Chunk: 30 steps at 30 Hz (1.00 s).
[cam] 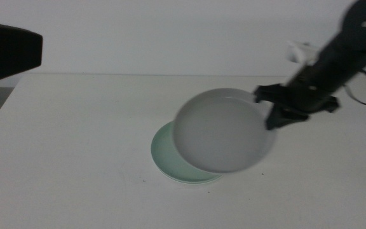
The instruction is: Stack the three bowls on top of each other.
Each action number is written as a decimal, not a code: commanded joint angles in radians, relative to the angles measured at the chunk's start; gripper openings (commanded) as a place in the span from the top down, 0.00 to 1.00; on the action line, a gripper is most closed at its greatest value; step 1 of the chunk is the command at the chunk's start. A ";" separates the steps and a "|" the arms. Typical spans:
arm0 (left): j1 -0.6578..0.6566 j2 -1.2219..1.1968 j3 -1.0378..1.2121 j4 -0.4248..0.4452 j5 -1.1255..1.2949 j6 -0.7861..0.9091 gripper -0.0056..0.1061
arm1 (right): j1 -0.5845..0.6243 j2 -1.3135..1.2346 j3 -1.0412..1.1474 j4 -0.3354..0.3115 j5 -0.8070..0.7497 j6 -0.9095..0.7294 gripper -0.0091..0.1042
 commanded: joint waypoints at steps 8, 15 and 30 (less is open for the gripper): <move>0.002 -0.005 -0.004 -0.005 -0.011 -0.002 0.11 | 0.071 0.248 -0.235 0.047 0.007 0.013 0.94; 0.002 -0.005 -0.004 -0.005 -0.011 -0.002 0.11 | 0.071 0.349 -0.271 0.050 0.002 0.013 0.94; 0.002 -0.005 -0.004 -0.001 -0.011 -0.002 0.11 | 0.069 0.382 -0.300 0.067 -0.030 -0.084 0.10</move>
